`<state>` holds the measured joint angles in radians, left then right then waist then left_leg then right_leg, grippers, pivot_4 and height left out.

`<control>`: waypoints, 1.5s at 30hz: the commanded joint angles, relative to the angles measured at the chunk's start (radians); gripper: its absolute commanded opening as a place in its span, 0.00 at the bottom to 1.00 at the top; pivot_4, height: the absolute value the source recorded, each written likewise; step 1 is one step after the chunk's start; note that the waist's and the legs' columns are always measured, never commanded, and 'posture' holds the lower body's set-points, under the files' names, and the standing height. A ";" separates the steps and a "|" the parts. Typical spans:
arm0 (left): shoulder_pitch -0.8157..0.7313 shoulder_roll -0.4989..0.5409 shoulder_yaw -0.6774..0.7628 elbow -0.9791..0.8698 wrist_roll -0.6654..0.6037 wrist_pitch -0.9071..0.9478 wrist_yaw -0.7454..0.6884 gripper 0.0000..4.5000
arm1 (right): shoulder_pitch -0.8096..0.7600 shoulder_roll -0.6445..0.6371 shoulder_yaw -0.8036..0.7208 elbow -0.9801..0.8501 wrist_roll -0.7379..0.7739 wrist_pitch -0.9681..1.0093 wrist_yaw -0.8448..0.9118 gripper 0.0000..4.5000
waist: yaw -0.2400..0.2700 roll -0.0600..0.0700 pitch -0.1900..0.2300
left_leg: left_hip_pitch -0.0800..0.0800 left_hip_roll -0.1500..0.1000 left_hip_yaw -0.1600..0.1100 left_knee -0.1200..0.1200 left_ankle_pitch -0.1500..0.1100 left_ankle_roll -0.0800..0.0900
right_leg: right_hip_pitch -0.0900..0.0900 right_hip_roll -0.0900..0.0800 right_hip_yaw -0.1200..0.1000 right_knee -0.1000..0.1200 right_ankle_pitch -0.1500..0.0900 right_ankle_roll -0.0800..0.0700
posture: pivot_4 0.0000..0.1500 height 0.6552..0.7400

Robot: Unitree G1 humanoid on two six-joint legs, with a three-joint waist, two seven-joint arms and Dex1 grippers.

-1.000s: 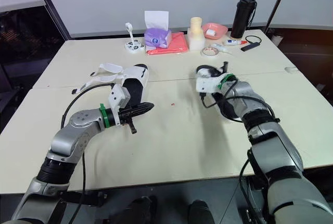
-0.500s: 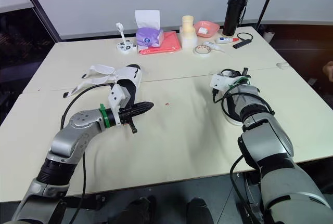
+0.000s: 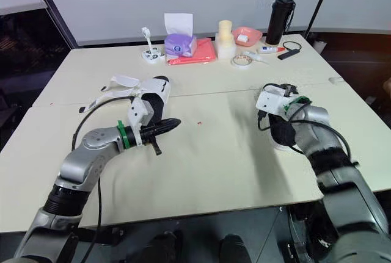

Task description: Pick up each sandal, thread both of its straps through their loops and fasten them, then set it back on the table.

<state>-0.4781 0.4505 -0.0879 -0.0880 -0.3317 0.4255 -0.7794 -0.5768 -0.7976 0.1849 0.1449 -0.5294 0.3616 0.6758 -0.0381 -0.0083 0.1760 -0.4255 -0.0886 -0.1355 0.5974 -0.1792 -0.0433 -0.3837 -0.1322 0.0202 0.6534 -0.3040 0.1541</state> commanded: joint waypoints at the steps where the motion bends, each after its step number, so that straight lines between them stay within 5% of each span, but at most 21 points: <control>1: -0.034 0.006 0.020 0.001 0.034 -0.057 0.021 0.00 | 0.156 -0.020 -0.065 -0.359 0.132 0.225 0.224 1.00 | -0.002 0.000 0.000 | 0.000 0.000 0.000 0.000 0.000 0.000 | 0.001 0.000 0.000 0.000 0.000 0.000 | 1.00 1.00; 6: -0.089 0.037 0.014 0.073 0.157 -0.167 0.085 0.00 | 0.223 0.031 -0.233 -0.699 0.410 0.518 0.378 1.00 | -0.004 0.000 0.001 | 0.002 0.000 0.000 0.002 0.000 0.001 | 0.003 -0.001 0.001 0.000 0.000 0.000 | 1.00 1.00; 11: -0.168 0.109 -0.041 0.226 0.390 -0.366 0.198 0.00 | 0.190 0.168 -0.342 -0.846 0.673 0.693 0.390 1.00 | 0.009 -0.001 0.000 | 0.001 0.000 -0.003 0.002 0.000 0.001 | 0.002 -0.001 0.000 0.000 0.000 0.000 | 1.00 1.00; 14: -0.234 0.162 -0.092 0.374 0.542 -0.506 0.277 0.17 | 0.161 0.231 -0.357 -0.852 0.752 0.765 0.327 1.00 | 0.025 -0.001 0.000 | 0.001 0.000 -0.003 0.001 0.000 0.001 | 0.002 -0.001 0.000 -0.002 0.000 0.000 | 1.00 1.00; 22: -0.473 0.130 -0.212 0.832 0.778 -0.783 0.520 0.99 | 0.164 0.261 -0.297 -0.835 0.833 0.771 0.188 1.00 | 0.044 -0.003 0.001 | -0.002 -0.001 -0.002 0.002 0.000 0.001 | -0.001 -0.001 -0.002 -0.001 0.000 0.000 | 1.00 1.00; 32: -0.689 -0.016 -0.360 1.281 0.971 -0.767 0.783 0.99 | 0.188 0.219 -0.277 -0.806 0.881 0.734 0.085 1.00 | 0.030 -0.006 0.003 | -0.003 -0.001 0.000 0.002 0.000 0.001 | -0.002 -0.001 -0.002 0.002 0.000 0.001 | 1.00 1.00; 40: -0.746 -0.094 -0.411 1.417 1.029 -0.644 0.908 0.99 | 0.198 0.199 -0.260 -0.810 0.907 0.721 0.031 1.00 | 0.021 -0.012 0.006 | -0.003 -0.001 0.000 0.002 0.000 0.001 | -0.005 -0.001 -0.002 0.006 0.000 0.002 | 1.00 1.00; 45: -0.744 -0.099 -0.398 1.436 1.019 -0.598 0.904 0.59 | 0.200 0.182 -0.261 -0.812 0.924 0.723 0.005 1.00 | 0.024 -0.012 0.007 | -0.004 -0.001 0.000 0.003 0.000 0.001 | -0.006 -0.001 -0.002 0.008 0.000 0.002 | 1.00 1.00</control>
<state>-1.1889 0.3465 -0.4964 1.3476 0.6942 -0.1853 0.1138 -0.3708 -0.6047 -0.0637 -0.6431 0.3777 1.1036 0.6908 -0.0145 -0.0206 0.1826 -0.4291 -0.0900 -0.1351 0.6006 -0.1789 -0.0425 -0.3892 -0.1335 0.0181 0.6610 -0.3043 0.1558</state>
